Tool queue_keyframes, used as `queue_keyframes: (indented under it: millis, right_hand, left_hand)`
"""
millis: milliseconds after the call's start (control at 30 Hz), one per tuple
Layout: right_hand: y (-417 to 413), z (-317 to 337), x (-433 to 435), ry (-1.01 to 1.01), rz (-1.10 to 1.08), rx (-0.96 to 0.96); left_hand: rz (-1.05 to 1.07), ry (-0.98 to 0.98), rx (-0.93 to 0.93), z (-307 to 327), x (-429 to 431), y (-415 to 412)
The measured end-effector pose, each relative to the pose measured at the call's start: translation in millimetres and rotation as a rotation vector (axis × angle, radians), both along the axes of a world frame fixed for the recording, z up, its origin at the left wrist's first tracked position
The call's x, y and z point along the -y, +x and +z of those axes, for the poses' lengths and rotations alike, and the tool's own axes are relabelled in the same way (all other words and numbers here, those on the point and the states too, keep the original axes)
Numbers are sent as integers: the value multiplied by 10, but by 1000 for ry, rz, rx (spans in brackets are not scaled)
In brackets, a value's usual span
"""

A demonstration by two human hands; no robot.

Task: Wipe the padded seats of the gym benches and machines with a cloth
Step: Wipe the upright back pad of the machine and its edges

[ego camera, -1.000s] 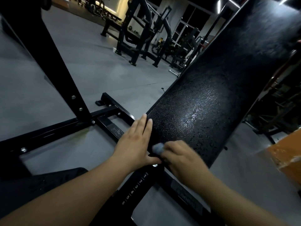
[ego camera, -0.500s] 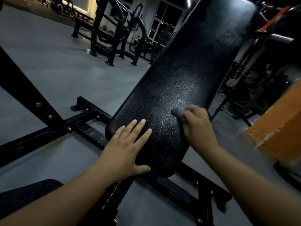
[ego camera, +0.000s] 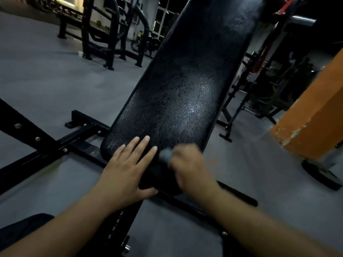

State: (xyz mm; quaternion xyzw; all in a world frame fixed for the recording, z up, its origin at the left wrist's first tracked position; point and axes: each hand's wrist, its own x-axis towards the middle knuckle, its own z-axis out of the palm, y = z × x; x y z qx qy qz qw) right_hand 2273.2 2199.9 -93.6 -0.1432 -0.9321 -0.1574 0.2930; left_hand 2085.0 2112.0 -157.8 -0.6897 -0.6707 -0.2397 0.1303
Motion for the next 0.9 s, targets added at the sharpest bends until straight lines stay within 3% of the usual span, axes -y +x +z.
queue_keyframes:
  millis: [67, 100, 267, 400, 500, 600, 667, 800, 833, 900]
  right_hand:
    - [278, -216, 266, -36, 107, 206]
    - [363, -169, 236, -34, 124, 211]
    - [33, 40, -45, -20, -171, -212]
    - [112, -538, 446, -21, -2, 147]
    - [-35, -201, 122, -38, -72, -53]
    - [-721, -25, -104, -91, -186, -199]
    - [-1072, -268, 55, -104, -128, -58]
    - [-920, -572, 269, 41, 221, 459]
    - [-913, -496, 208, 79, 241, 473]
    - [-1131, -291, 35, 49, 119, 241]
  left_hand:
    - [-3, -10, -11, 13, 0, -9]
    - [2, -23, -21, 14, 4, -17]
    - [5, -104, -61, 41, 63, -47]
    - [19, -233, -61, 132, 196, -123]
    - [95, -309, -53, 168, 417, -230]
    - [141, -336, -11, 120, 645, -318]
    - [188, -336, 39, 61, 758, -377]
    - [245, -321, 79, 22, 832, -564]
    - [247, -319, 89, 38, 828, -591]
    - [250, -309, 101, 39, 788, -615]
